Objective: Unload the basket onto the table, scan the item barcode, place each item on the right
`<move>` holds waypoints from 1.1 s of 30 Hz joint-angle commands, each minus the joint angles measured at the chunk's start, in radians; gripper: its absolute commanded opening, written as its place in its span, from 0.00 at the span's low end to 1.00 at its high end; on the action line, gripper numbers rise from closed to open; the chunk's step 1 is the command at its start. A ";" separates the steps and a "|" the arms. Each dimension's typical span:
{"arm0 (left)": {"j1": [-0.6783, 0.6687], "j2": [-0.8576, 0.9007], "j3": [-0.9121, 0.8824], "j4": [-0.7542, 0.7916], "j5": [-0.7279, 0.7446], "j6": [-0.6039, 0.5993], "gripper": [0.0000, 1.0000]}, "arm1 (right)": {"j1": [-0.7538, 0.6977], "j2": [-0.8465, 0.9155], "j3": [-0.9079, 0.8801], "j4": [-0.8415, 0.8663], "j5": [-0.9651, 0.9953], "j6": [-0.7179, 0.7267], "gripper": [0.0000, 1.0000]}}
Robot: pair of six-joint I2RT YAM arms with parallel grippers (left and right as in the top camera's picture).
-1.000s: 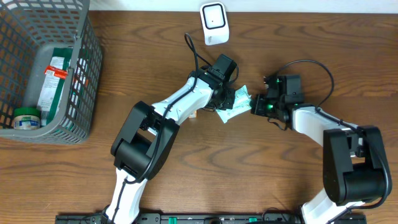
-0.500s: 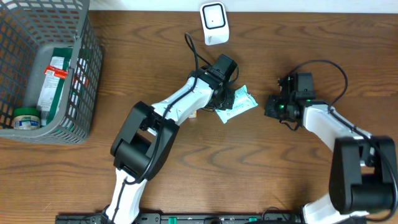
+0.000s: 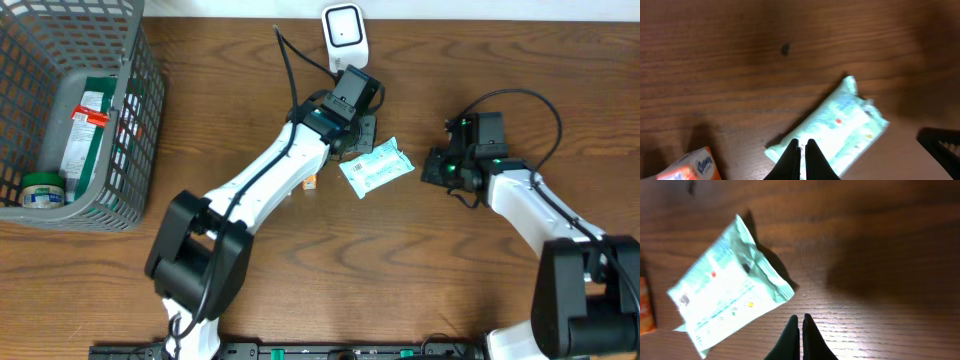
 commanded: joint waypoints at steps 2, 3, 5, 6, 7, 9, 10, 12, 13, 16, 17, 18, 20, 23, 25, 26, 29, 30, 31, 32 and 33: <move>0.000 0.099 0.001 0.014 -0.040 0.009 0.08 | 0.042 0.071 -0.010 0.011 0.012 0.032 0.01; 0.001 0.116 0.001 0.023 -0.040 0.009 0.08 | 0.049 0.084 -0.010 0.018 0.012 0.032 0.01; 0.001 0.142 0.001 0.042 -0.040 0.009 0.08 | 0.059 0.100 -0.010 0.031 0.013 0.032 0.01; 0.001 0.148 0.001 0.047 -0.040 0.009 0.08 | 0.061 0.102 -0.010 0.035 0.013 0.032 0.01; 0.001 0.155 0.001 0.049 -0.040 0.009 0.08 | 0.061 0.103 -0.010 0.037 0.013 0.032 0.01; 0.000 0.159 0.001 0.042 -0.039 0.008 0.08 | 0.061 0.103 -0.010 0.040 0.013 0.031 0.01; -0.002 0.159 0.001 0.033 -0.039 0.008 0.08 | 0.061 0.103 -0.010 0.041 0.013 0.031 0.01; -0.010 0.159 0.001 0.006 -0.039 0.009 0.08 | 0.061 0.103 -0.010 0.041 0.022 0.031 0.02; -0.013 0.159 0.001 -0.011 -0.039 0.009 0.08 | 0.061 0.103 -0.010 0.041 0.034 0.032 0.02; -0.027 0.159 0.001 -0.069 -0.039 0.009 0.08 | 0.062 0.103 -0.010 0.041 0.040 0.031 0.03; -0.032 0.159 0.001 -0.085 -0.039 0.009 0.08 | 0.062 0.103 -0.010 0.042 0.039 0.032 0.03; -0.038 0.159 0.001 -0.106 -0.039 0.009 0.08 | 0.062 0.103 -0.010 0.044 0.039 0.032 0.04; -0.050 0.159 0.001 -0.133 -0.039 0.009 0.08 | 0.062 0.103 -0.010 0.046 0.039 0.032 0.04; -0.068 0.158 0.001 -0.156 -0.039 0.009 0.08 | 0.062 0.103 -0.010 0.052 0.039 0.032 0.05; -0.075 0.158 0.001 -0.157 -0.040 0.009 0.08 | 0.062 0.103 -0.010 0.056 0.039 0.031 0.05; -0.075 0.158 0.002 -0.153 -0.040 0.009 0.08 | 0.062 0.103 -0.010 0.056 0.039 0.032 0.06; -0.068 0.148 0.005 -0.146 -0.044 0.009 0.08 | 0.062 0.103 -0.010 0.060 0.039 0.032 0.06; -0.064 0.141 0.008 -0.146 -0.045 0.009 0.08 | 0.062 0.103 -0.010 0.063 0.039 0.031 0.06; -0.058 0.132 0.011 -0.146 -0.046 0.009 0.08 | 0.063 0.103 -0.010 0.067 0.039 0.031 0.06; -0.053 0.122 0.015 -0.146 -0.050 0.009 0.08 | 0.064 0.103 -0.010 0.073 0.039 0.031 0.06; -0.047 0.112 0.019 -0.146 -0.062 0.009 0.08 | 0.066 0.103 -0.010 0.081 0.039 0.031 0.07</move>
